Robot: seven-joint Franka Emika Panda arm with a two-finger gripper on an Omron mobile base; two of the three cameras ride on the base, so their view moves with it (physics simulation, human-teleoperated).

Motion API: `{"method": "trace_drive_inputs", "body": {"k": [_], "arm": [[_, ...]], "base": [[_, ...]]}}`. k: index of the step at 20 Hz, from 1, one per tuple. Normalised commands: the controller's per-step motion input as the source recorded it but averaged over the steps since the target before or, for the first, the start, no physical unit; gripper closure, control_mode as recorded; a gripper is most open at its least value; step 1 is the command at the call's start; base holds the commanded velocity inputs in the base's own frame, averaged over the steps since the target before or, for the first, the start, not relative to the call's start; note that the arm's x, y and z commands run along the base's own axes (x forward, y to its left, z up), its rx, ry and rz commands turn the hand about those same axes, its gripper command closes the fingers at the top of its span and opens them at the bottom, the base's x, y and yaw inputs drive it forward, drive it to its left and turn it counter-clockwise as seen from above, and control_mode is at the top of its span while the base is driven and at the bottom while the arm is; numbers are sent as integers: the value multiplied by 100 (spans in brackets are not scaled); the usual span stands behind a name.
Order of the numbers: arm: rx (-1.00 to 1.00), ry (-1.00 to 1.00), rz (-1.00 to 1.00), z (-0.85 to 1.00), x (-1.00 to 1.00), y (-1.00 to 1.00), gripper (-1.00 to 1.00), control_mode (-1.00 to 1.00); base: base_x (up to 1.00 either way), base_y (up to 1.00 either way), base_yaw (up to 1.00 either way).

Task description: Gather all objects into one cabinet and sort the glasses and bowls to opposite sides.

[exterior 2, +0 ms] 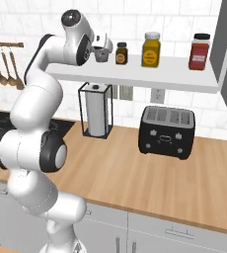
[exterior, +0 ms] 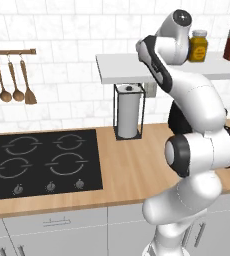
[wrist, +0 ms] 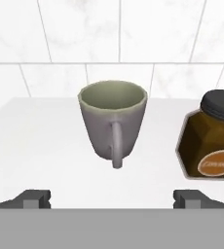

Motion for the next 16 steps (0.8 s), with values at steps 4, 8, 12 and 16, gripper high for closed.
{"method": "trace_drive_inputs", "body": {"k": [4, 8, 12, 16], "arm": [[0, 0, 0, -1, 24, -6, -100, -100], [0, 0, 0, 0, 25, -2, -100, -100], [0, 0, 0, 0, 27, 0, -100, -100], [0, 0, 0, 0, 29, 0, -100, -100]], "base": [[0, 0, 0], [0, 0, 0], [0, 0, 0], [0, 0, 0]]}}
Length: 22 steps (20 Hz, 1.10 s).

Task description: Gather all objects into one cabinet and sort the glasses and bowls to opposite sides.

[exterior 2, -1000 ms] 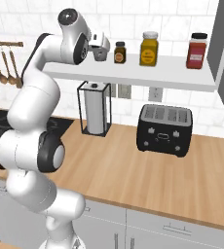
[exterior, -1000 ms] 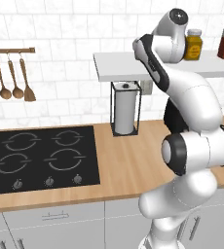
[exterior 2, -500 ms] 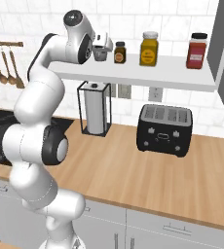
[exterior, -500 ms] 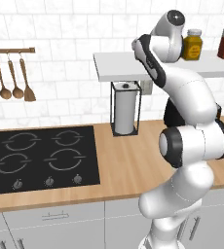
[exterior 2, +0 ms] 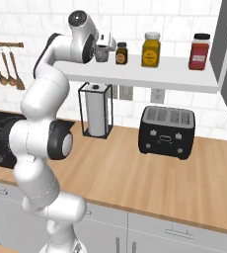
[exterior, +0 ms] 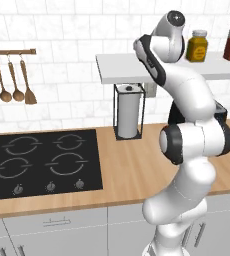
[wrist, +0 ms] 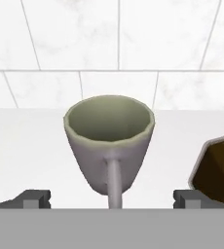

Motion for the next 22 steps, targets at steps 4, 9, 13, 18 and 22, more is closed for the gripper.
{"method": "trace_drive_inputs", "body": {"k": [4, 9, 13, 18, 22], "arm": [[0, 0, 0, 0, 26, 0, -100, -100], [0, 0, 0, 0, 24, -3, -100, -100], [0, 1, 0, -4, 26, -6, -100, -100], [0, 0, 0, -1, 14, 0, -100, -100], [0, 0, 0, 0, 0, 0, -100, -100]], "base": [[0, 0, 0], [0, 0, 0], [0, 0, 0], [0, 0, 0], [0, 0, 0]]}}
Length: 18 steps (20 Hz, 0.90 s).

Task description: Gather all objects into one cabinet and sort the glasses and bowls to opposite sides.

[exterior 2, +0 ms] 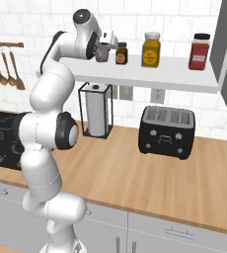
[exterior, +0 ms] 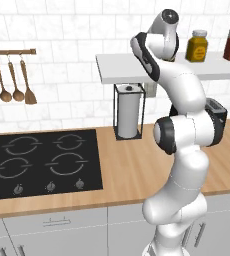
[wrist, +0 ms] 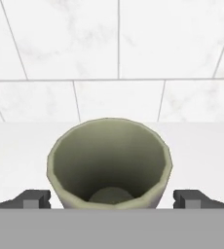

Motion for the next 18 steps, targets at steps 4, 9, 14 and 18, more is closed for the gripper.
{"method": "trace_drive_inputs", "body": {"k": [4, 9, 14, 18], "arm": [[0, 0, 0, 0, 0, 0, -100, -100], [3, 0, 0, -9, 0, 15, 100, -100], [2, 2, 0, -7, 0, 9, 100, -100], [2, 2, 0, 0, 0, 0, 100, -100]], "base": [[0, 0, 0], [0, 0, 0], [0, 0, 0], [0, 0, 0]]}}
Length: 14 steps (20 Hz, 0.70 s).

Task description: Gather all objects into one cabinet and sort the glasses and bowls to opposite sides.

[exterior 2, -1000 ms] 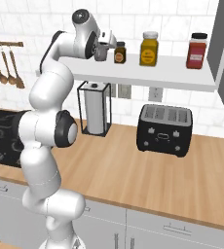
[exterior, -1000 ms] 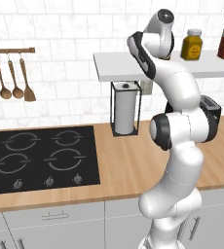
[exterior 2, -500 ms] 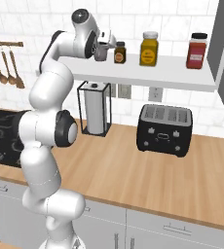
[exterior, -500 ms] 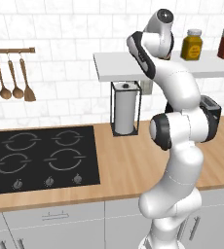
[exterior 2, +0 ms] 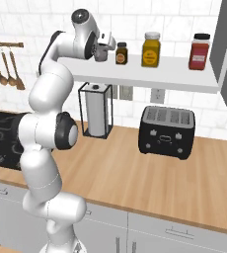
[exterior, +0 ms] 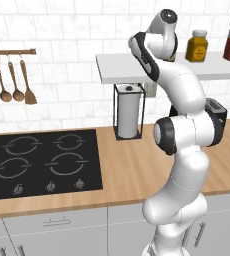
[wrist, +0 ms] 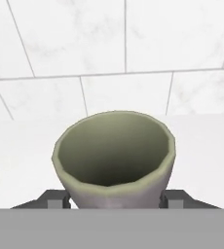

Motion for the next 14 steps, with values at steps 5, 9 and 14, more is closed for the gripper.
{"method": "trace_drive_inputs", "body": {"k": [5, 9, 14], "arm": [[2, 1, 0, 0, 0, 0, 100, -100], [1, 0, 0, 0, 0, 0, 100, -100], [0, 0, 0, 0, -3, 0, 100, -100]], "base": [[0, 0, 0], [0, 0, 0], [0, 0, 0]]}}
